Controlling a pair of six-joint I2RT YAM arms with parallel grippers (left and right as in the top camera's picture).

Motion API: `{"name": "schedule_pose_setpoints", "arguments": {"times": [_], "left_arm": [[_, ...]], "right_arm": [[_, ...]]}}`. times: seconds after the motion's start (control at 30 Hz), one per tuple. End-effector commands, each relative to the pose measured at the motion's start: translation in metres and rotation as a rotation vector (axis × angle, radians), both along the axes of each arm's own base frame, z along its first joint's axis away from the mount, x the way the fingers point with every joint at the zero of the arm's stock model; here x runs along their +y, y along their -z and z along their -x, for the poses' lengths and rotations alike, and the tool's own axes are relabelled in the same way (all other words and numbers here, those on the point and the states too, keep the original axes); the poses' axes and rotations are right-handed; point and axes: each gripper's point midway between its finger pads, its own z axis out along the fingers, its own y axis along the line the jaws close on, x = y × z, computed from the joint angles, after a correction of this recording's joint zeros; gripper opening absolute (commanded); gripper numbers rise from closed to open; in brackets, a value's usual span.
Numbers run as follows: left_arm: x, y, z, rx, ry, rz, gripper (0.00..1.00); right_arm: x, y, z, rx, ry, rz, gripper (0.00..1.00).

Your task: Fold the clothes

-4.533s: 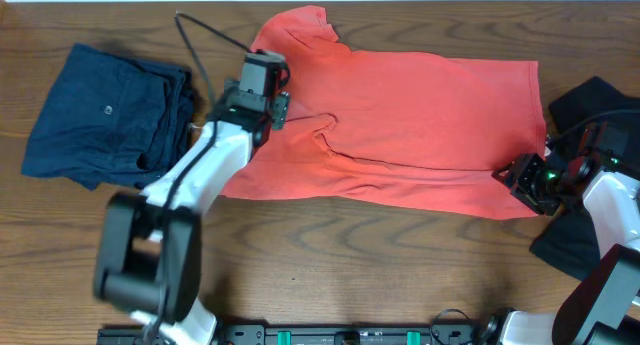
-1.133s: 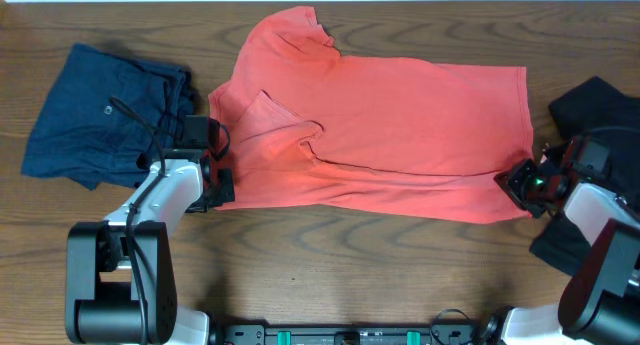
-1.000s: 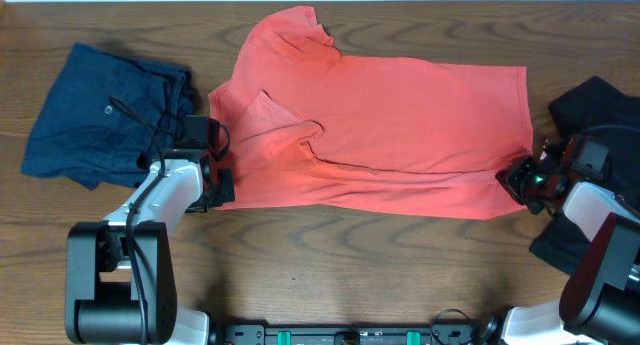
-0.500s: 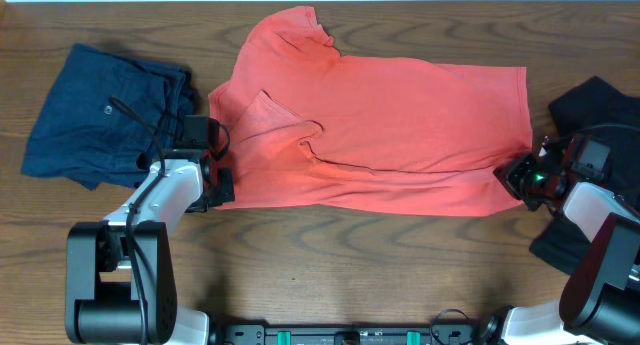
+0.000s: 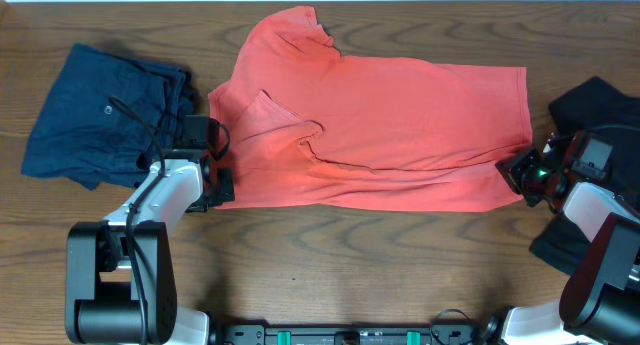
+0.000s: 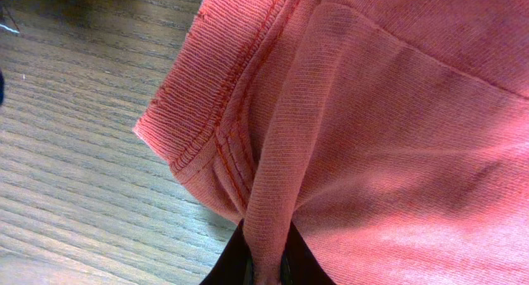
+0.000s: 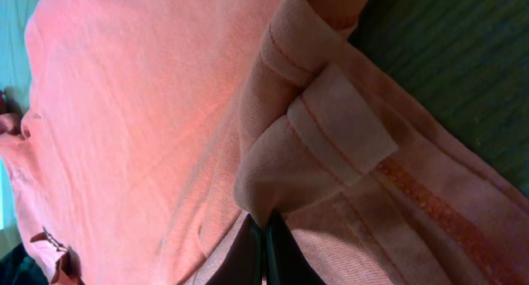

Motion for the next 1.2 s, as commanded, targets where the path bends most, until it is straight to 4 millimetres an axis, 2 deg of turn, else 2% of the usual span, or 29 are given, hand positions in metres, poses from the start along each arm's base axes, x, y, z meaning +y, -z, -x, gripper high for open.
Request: {"name": "schedule_pose_setpoints", "arguments": {"times": [0.0, 0.2, 0.23, 0.27, 0.3, 0.33, 0.37, 0.43, 0.5, 0.57, 0.7, 0.83, 0.9, 0.97, 1.03, 1.1, 1.17], "left_arm": [[0.007, 0.006, 0.008, 0.023, -0.022, -0.023, 0.07], [0.007, 0.006, 0.007, 0.022, -0.022, -0.023, 0.07], [0.007, 0.006, 0.007, 0.020, -0.022, -0.023, 0.07], [0.007, 0.006, 0.007, 0.020, -0.022, -0.023, 0.07], [0.007, 0.006, 0.007, 0.019, -0.022, -0.023, 0.06], [0.007, 0.006, 0.006, 0.018, -0.022, -0.023, 0.07], [0.007, 0.006, 0.006, 0.017, -0.022, -0.023, 0.08], [0.007, 0.006, 0.006, 0.017, -0.022, -0.023, 0.14], [0.007, 0.006, 0.006, 0.017, -0.022, -0.023, 0.22], [0.007, 0.006, 0.006, 0.017, -0.022, -0.023, 0.26], [0.007, 0.006, 0.006, 0.016, -0.022, -0.023, 0.28], [0.000, 0.001, 0.000, 0.008, 0.004, 0.012, 0.28], [-0.011, -0.004, -0.006, -0.010, 0.035, 0.072, 0.28], [-0.020, -0.011, -0.013, -0.038, 0.055, 0.124, 0.28], [-0.027, -0.020, -0.019, -0.068, 0.065, 0.164, 0.28], [-0.035, -0.030, -0.024, -0.104, 0.080, 0.206, 0.28], [-0.044, -0.039, -0.027, -0.136, 0.118, 0.251, 0.28]], "right_arm": [[0.000, -0.008, -0.004, -0.029, 0.009, -0.002, 0.01], [-0.016, -0.034, -0.039, -0.197, 0.070, 0.028, 0.01], [-0.018, -0.039, -0.044, -0.225, 0.079, 0.031, 0.10], [-0.019, -0.042, -0.047, -0.243, 0.081, 0.036, 0.24], [-0.020, -0.044, -0.049, -0.251, 0.080, 0.040, 0.45], [-0.020, -0.043, -0.048, -0.250, 0.081, 0.039, 0.53], [-0.020, -0.042, -0.047, -0.242, 0.081, 0.036, 0.55], [-0.018, -0.038, -0.043, -0.219, 0.071, 0.034, 0.55], [-0.013, -0.032, -0.035, -0.199, 0.019, 0.043, 0.52], [-0.007, -0.025, -0.023, -0.168, -0.050, 0.049, 0.45], [0.001, -0.010, 0.001, -0.085, -0.137, 0.059, 0.44], [0.009, -0.003, 0.014, -0.043, -0.191, 0.048, 0.43], [0.011, -0.003, 0.015, -0.038, -0.196, 0.046, 0.40], [0.010, -0.003, 0.011, -0.038, -0.180, 0.062, 0.27], [0.008, -0.004, 0.005, -0.046, -0.159, 0.077, 0.20], [0.005, -0.008, -0.006, -0.073, -0.126, 0.098, 0.07], [-0.001, -0.014, -0.020, -0.110, -0.068, 0.124, 0.01]]}}
